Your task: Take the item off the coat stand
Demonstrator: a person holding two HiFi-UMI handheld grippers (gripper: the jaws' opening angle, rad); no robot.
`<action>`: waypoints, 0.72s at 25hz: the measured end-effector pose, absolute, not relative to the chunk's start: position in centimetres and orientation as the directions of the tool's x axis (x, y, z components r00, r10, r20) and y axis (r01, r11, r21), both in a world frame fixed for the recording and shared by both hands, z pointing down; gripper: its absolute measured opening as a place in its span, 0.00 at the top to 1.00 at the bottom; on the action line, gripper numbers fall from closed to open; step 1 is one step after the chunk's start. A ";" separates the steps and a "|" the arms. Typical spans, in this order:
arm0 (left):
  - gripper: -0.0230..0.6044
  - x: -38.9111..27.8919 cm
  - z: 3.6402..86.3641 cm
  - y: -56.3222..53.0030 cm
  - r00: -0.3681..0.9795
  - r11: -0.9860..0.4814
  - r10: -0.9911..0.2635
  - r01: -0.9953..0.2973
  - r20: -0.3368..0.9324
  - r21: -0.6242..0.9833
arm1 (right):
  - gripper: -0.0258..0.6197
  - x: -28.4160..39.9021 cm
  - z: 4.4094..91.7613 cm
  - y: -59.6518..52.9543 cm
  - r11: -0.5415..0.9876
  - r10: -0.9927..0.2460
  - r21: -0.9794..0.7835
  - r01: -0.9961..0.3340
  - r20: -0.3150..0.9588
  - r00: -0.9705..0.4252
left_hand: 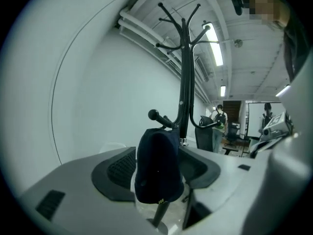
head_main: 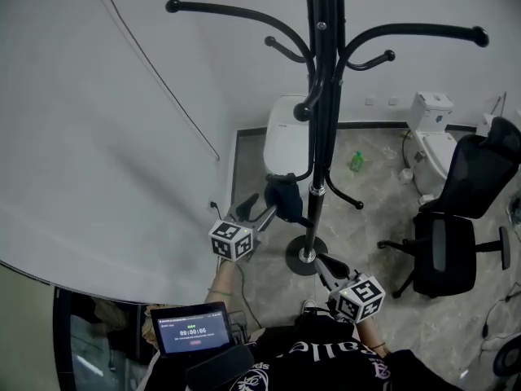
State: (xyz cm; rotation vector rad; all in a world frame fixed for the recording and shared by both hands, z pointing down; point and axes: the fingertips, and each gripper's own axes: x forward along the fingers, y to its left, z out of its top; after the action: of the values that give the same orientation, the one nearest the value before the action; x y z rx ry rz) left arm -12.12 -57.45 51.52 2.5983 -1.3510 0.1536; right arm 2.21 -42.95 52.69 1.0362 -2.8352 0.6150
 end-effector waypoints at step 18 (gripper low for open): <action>0.89 -8.8 54.6 -61.7 0.638 -0.628 -0.710 -0.765 0.298 0.141 | 0.91 3.3 53.7 -44.6 0.671 -0.619 -0.357 -0.650 0.214 -0.756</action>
State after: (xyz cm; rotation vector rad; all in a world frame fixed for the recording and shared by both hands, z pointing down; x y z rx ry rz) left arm -8.75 -61.71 54.61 2.6053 -1.1972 0.3127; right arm 3.30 -44.56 53.65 1.0663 -2.8023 0.6438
